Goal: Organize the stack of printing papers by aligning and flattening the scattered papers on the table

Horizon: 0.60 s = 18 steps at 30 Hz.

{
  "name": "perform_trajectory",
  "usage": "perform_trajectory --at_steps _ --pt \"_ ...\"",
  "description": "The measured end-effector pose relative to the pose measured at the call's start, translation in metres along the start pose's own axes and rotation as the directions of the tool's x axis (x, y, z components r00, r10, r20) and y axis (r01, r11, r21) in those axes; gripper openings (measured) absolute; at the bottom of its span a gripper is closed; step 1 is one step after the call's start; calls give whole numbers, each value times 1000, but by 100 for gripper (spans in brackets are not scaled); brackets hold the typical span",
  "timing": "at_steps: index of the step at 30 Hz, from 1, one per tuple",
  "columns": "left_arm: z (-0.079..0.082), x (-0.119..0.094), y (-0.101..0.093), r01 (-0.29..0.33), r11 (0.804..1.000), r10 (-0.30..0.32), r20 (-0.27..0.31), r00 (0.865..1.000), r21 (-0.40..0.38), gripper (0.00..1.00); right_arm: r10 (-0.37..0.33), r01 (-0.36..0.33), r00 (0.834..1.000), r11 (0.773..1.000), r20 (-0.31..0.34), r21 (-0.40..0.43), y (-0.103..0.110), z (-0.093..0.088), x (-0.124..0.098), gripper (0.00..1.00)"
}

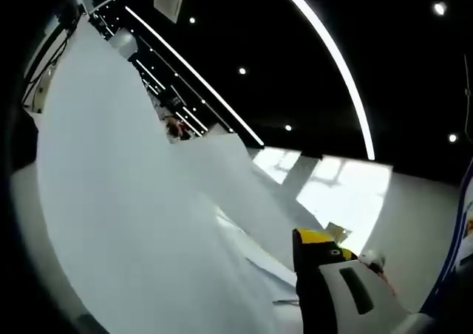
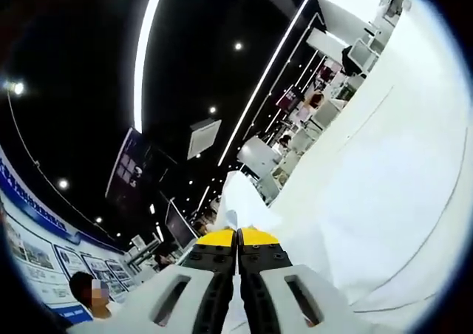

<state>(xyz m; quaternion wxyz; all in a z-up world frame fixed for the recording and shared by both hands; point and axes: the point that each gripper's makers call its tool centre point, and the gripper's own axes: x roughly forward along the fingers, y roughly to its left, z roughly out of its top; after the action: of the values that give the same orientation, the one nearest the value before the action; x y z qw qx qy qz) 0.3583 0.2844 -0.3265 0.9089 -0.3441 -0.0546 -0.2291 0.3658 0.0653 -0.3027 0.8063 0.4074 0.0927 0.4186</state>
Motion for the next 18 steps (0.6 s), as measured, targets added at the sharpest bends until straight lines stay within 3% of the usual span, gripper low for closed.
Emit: perform_trajectory --at_steps 8,14,18 --pt "1 0 0 0 1000 0 8 1000 -6 47 -2 2 1000 1000 -17 5 0 -13 4 0" --pt "3 -1 2 -2 1000 2 12 1000 -6 47 -13 13 1000 1000 5 6 2 -17 6 0" --pt "4 0 3 -2 1000 2 15 1000 -6 47 -14 14 1000 1000 -15 -27 7 -26 9 0"
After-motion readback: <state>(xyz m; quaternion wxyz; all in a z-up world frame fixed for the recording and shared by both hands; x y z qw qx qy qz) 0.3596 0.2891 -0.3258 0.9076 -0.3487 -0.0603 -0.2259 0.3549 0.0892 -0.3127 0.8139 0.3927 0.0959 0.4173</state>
